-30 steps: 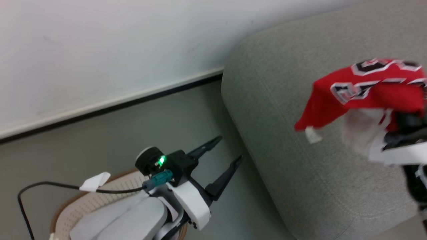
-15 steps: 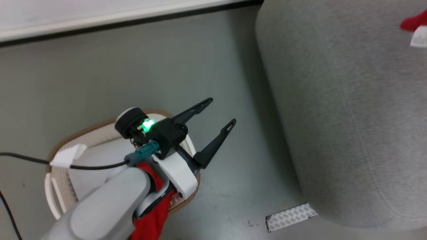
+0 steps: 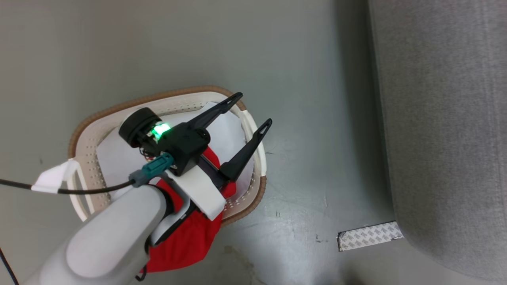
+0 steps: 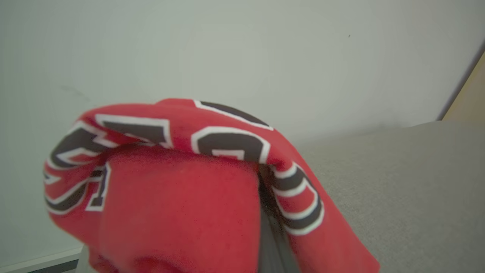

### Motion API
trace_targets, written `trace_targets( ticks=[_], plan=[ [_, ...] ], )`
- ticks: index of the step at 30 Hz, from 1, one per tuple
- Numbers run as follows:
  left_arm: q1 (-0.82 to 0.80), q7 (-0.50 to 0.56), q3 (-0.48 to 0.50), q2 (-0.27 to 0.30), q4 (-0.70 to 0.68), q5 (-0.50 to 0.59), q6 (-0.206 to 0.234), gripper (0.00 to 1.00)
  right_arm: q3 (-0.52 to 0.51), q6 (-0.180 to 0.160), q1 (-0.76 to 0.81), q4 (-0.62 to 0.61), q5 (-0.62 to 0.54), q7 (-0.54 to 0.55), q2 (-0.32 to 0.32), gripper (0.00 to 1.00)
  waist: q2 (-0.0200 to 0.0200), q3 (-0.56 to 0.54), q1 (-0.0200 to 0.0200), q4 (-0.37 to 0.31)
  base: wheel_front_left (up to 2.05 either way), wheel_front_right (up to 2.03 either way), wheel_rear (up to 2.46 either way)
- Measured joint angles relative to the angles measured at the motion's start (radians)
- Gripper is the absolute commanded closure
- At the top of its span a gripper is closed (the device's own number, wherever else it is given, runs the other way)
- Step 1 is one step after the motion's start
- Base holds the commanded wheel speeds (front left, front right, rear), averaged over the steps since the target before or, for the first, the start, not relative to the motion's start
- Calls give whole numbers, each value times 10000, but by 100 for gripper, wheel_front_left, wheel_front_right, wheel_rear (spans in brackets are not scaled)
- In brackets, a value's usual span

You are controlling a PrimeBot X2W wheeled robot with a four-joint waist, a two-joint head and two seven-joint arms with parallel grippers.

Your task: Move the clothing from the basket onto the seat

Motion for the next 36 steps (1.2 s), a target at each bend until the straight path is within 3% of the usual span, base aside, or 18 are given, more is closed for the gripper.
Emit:
trace_targets(
  ticks=[4, 8, 9, 10, 11, 21, 25, 36],
  plan=[
    [8, -88, 17, 40, 59, -2, 27, 0, 508, 0, -229, 1461, 267, 892, 111, 100, 0, 60, 0, 157, 0, 0, 0],
    [17, -190, 23, 19, 199, -38, 31, 0, 1189, 0, -260, 2230, 554, 1864, 36, 69, 0, -168, -1, 179, 0, 0, 0],
    [20, -199, 25, 21, 232, -56, 38, 0, 1350, 0, -261, 2299, 602, 1946, -10, 58, 0, -237, -1, 178, 0, 0, 0],
    [26, -228, 27, 15, 265, -79, 42, 0, 1492, 0, -263, 2359, 639, 1977, -59, 3, 0, -312, -1, 175, 0, 0, 0],
    [39, -274, 19, 6, 307, -86, 42, 0, 1670, 0, -264, 2405, 639, 2071, -130, 0, 0, -395, -1, 170, 0, 0, 0],
    [575, -821, -100, -368, 1279, -456, 25, 0, 3553, 0, 446, 2830, 943, 3661, -265, 0, -1, -1749, -3, 54, 0, 0, 0],
    [945, -1110, -113, -564, 1689, -748, 33, 0, 4079, 0, 1001, 2736, 1174, 4033, -598, 0, 0, -2583, -4, -2, 0, 0, 0],
    [2104, -1607, 481, -924, 2173, -1563, 393, 0, 5170, 0, 2330, -33, 2330, 3258, -1444, 0, 0, -5024, -6, -54, 0, 0, 0]
  ],
)
